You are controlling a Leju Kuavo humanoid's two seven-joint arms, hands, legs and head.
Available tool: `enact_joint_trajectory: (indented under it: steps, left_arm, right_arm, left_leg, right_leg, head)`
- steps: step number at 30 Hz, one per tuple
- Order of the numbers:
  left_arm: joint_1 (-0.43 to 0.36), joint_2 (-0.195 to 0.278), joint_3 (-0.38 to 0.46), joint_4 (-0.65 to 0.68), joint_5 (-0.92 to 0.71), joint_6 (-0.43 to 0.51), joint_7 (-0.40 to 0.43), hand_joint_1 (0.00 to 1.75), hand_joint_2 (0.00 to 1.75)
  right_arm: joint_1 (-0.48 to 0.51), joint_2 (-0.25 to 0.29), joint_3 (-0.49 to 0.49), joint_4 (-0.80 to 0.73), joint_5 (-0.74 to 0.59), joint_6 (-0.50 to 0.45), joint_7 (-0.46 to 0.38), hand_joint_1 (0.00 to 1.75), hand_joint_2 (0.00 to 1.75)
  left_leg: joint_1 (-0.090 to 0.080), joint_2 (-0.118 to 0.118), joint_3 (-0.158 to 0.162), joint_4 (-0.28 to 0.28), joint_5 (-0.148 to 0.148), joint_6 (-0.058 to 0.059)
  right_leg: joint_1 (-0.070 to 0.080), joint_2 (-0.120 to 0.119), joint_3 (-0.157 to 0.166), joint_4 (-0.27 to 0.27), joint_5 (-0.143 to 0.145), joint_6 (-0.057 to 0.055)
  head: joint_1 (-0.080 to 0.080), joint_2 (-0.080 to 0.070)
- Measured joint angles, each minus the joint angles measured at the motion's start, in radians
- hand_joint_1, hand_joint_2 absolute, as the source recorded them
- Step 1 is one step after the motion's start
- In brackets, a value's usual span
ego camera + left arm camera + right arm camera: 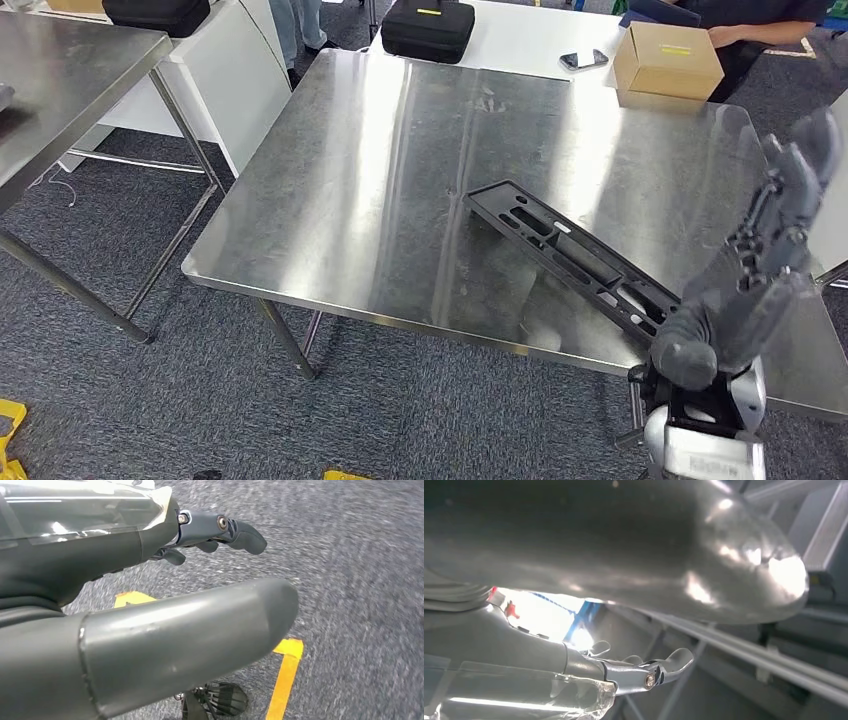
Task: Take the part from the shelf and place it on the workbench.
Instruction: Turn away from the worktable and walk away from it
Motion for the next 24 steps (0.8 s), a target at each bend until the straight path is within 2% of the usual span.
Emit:
enact_joint_trajectory:
  steps: [3,4,5,6,7,8,9,10,11,12,13,14,15,16,18,19,20,21,22,24]
  left_arm:
    - [0.013,-0.005,0.036,0.002,0.016,0.004,-0.001,0.0,0.0]
    - [0.018,-0.007,0.046,0.003,0.02,0.005,-0.001,0.0,0.0]
    - [0.022,-0.008,0.055,0.004,0.022,0.005,-0.001,0.0,0.0]
    - [0.025,-0.009,0.062,0.005,0.024,0.006,-0.001,0.0,0.0]
    - [0.027,-0.011,0.067,0.005,0.024,0.006,-0.001,0.0,0.0]
    - [0.028,-0.012,0.072,0.006,0.024,0.006,-0.001,0.0,0.0]
    - [0.028,-0.013,0.076,0.006,0.024,0.006,-0.001,0.0,0.0]
    - [0.028,-0.014,0.08,0.006,0.024,0.007,-0.001,0.0,0.0]
    - [0.028,-0.014,0.084,0.006,0.024,0.008,-0.001,0.0,0.0]
    - [0.028,-0.015,0.087,0.006,0.024,0.009,-0.001,0.0,0.0]
    - [0.028,-0.015,0.089,0.006,0.024,0.01,-0.001,0.0,0.0]
    - [0.029,-0.015,0.09,0.006,0.024,0.01,-0.001,0.0,0.0]
    - [0.029,-0.016,0.091,0.006,0.024,0.011,-0.001,0.0,0.0]
    - [0.029,-0.016,0.093,0.006,0.024,0.011,-0.001,0.0,0.0]
    - [0.03,-0.017,0.095,0.007,0.024,0.012,-0.001,0.0,0.0]
    - [0.03,-0.017,0.096,0.007,0.024,0.012,-0.001,0.0,0.0]
    - [0.03,-0.017,0.096,0.007,0.025,0.012,-0.001,0.0,0.0]
    - [0.029,-0.017,0.097,0.007,0.026,0.012,-0.001,0.0,0.0]
    - [0.029,-0.017,0.098,0.007,0.028,0.013,-0.001,0.0,0.0]
    - [0.027,-0.017,0.104,0.007,0.034,0.018,0.0,0.0,0.0]
  right_arm:
    - [0.066,0.0,-0.002,-0.009,-0.031,-0.058,-0.033,0.0,0.0]
    - [0.086,0.0,-0.004,-0.009,-0.042,-0.068,-0.039,0.0,0.0]
    - [0.101,0.001,-0.005,-0.009,-0.049,-0.074,-0.042,0.0,0.0]
    - [0.113,0.001,-0.006,-0.009,-0.054,-0.077,-0.045,0.0,0.0]
    - [0.12,0.001,-0.007,-0.009,-0.056,-0.079,-0.047,0.0,0.0]
    - [0.124,0.001,-0.007,-0.009,-0.057,-0.08,-0.049,0.0,0.0]
    - [0.128,0.001,-0.007,-0.01,-0.058,-0.081,-0.051,0.0,0.0]
    - [0.132,0.002,-0.008,-0.01,-0.059,-0.082,-0.052,0.0,0.0]
    - [0.134,0.002,-0.008,-0.011,-0.059,-0.083,-0.053,0.0,0.0]
    - [0.137,0.002,-0.008,-0.012,-0.06,-0.083,-0.053,0.0,0.0]
    - [0.139,0.002,-0.009,-0.012,-0.06,-0.084,-0.054,0.0,0.0]
    - [0.14,0.002,-0.009,-0.012,-0.06,-0.084,-0.054,0.0,0.0]
    - [0.141,0.003,-0.009,-0.012,-0.06,-0.084,-0.054,0.0,0.0]
    - [0.142,0.004,-0.009,-0.012,-0.06,-0.084,-0.054,0.0,0.0]
    - [0.144,0.004,-0.009,-0.012,-0.06,-0.084,-0.054,0.0,0.0]
    - [0.146,0.005,-0.009,-0.012,-0.06,-0.084,-0.054,0.0,0.0]
    - [0.148,0.005,-0.009,-0.012,-0.061,-0.084,-0.054,0.0,0.0]
    - [0.15,0.006,-0.009,-0.012,-0.064,-0.084,-0.054,0.0,0.0]
    - [0.152,0.006,-0.009,-0.012,-0.069,-0.085,-0.054,0.0,0.0]
    - [0.156,0.009,-0.01,-0.012,-0.084,-0.088,-0.054,0.0,0.0]
  left_leg:
    - [0.003,0.006,-0.003,-0.003,0.003,0.002]
    - [0.003,0.008,-0.005,-0.003,0.005,0.002]
    - [0.004,0.01,-0.007,-0.002,0.007,0.0]
    - [0.004,0.011,-0.009,-0.002,0.01,-0.003]
    - [0.005,0.012,-0.011,-0.002,0.013,-0.006]
    - [0.006,0.012,-0.013,-0.002,0.016,-0.011]
    - [0.005,0.011,-0.014,-0.002,0.02,-0.017]
    - [0.004,0.011,-0.014,0.0,0.024,-0.023]
    - [0.003,0.01,-0.014,-0.001,0.028,-0.029]
    - [0.003,0.01,-0.015,-0.002,0.033,-0.036]
    - [0.005,0.009,-0.017,-0.001,0.035,-0.043]
    - [0.007,0.008,-0.022,0.007,0.024,-0.05]
    - [0.01,0.006,-0.032,0.03,-0.003,-0.058]
    - [0.013,0.005,-0.049,0.075,-0.046,-0.065]
    - [0.019,0.003,-0.089,0.204,-0.141,-0.078]
    - [0.022,0.003,-0.1,0.258,-0.167,-0.083]
    - [0.026,0.003,-0.094,0.28,-0.173,-0.087]
    - [0.03,0.003,-0.069,0.266,-0.161,-0.091]
    - [0.034,0.003,-0.025,0.216,-0.137,-0.093]
    - [0.04,0.001,0.078,0.077,-0.102,-0.092]
  right_leg:
    - [-0.001,-0.002,-0.08,0.188,-0.091,-0.01]
    - [-0.001,-0.002,-0.097,0.234,-0.107,-0.009]
    - [-0.001,-0.003,-0.094,0.242,-0.106,-0.003]
    - [-0.002,-0.004,-0.071,0.207,-0.091,0.005]
    - [-0.002,-0.006,-0.029,0.137,-0.067,0.014]
    - [-0.002,-0.009,0.018,0.058,-0.046,0.017]
    - [0.001,-0.01,0.052,0.0,-0.025,0.016]
    - [0.004,-0.011,0.071,-0.036,-0.013,0.011]
    - [0.007,-0.011,0.074,-0.046,-0.007,0.003]
    - [0.009,-0.009,0.068,-0.045,0.0,-0.005]
    - [0.004,-0.009,0.063,-0.048,0.003,-0.014]
    - [0.001,-0.01,0.059,-0.049,0.009,-0.025]
    - [-0.003,-0.011,0.053,-0.051,0.017,-0.037]
    - [-0.006,-0.012,0.047,-0.052,0.025,-0.046]
    - [-0.004,-0.013,0.03,-0.05,0.041,-0.054]
    - [-0.004,-0.014,0.021,-0.05,0.048,-0.053]
    - [-0.004,-0.013,0.011,-0.049,0.055,-0.05]
    - [-0.004,-0.013,0.003,-0.047,0.061,-0.048]
    - [-0.006,-0.013,-0.004,-0.046,0.066,-0.044]
    - [-0.005,-0.013,-0.015,-0.04,0.075,-0.035]
  head:
    - [0.005,0.0]
    - [0.004,0.0]
    - [0.005,0.0]
    - [0.005,0.0]
    - [0.005,0.0]
    - [0.005,0.0]
    - [0.004,0.0]
    - [0.004,0.0]
    - [0.003,0.0]
    - [0.002,0.0]
    - [0.002,0.0]
    - [0.0,0.0]
    - [-0.001,0.0]
    - [-0.002,0.0]
    - [-0.004,0.0]
    - [-0.004,0.0]
    - [-0.005,0.0]
    - [-0.005,0.0]
    - [-0.005,0.0]
    - [-0.006,0.0]
